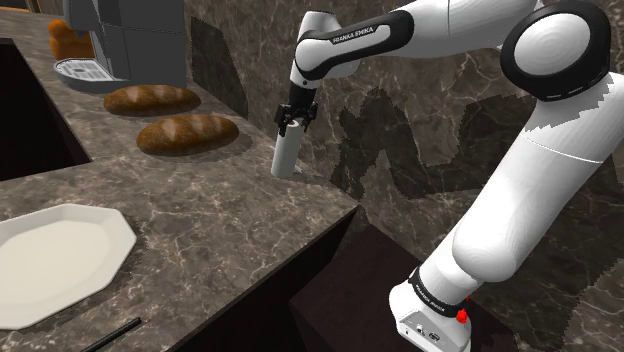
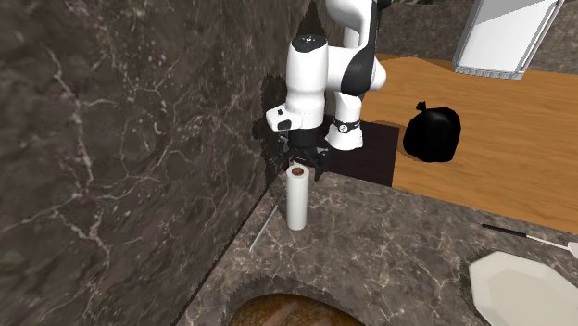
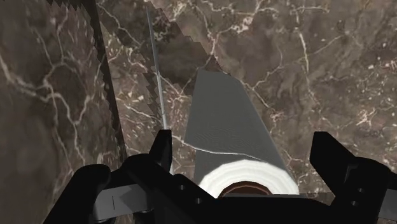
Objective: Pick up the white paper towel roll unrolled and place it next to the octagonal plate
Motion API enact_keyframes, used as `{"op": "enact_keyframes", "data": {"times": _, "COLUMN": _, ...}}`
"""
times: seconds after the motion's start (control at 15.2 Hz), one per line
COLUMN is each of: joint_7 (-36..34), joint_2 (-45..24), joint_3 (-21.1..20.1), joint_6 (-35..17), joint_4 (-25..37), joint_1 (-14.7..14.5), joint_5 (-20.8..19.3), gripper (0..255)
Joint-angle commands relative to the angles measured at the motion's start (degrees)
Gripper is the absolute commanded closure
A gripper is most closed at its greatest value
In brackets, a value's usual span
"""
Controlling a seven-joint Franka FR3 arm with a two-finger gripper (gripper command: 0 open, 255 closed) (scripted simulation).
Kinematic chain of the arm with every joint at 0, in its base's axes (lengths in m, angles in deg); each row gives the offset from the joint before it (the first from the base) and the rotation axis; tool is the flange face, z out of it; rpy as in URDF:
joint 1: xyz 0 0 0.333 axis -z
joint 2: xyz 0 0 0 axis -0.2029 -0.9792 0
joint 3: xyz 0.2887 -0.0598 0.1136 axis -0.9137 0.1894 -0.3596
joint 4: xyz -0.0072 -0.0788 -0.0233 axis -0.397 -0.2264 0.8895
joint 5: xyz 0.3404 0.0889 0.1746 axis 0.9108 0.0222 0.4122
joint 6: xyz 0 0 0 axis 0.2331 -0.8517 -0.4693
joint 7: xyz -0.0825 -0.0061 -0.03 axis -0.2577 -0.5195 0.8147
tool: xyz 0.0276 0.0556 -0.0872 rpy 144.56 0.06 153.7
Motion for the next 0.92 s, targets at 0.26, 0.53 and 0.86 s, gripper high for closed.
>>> {"op": "enact_keyframes", "data": {"times": 0.26, "joint_7": -0.02, "joint_2": -0.08, "joint_3": -0.01, "joint_6": -0.14, "joint_4": -0.04, "joint_1": -0.01, "joint_5": -0.01, "gripper": 0}}
{"op": "enact_keyframes", "data": {"times": 0.53, "joint_7": -0.02, "joint_2": -0.08, "joint_3": -0.01, "joint_6": -0.14, "joint_4": -0.04, "joint_1": -0.01, "joint_5": -0.01, "gripper": 255}}
{"op": "enact_keyframes", "data": {"times": 0.86, "joint_7": -0.01, "joint_2": -0.08, "joint_3": 0.00, "joint_6": -0.12, "joint_4": -0.03, "joint_1": 0.00, "joint_5": 0.00, "gripper": 255}}
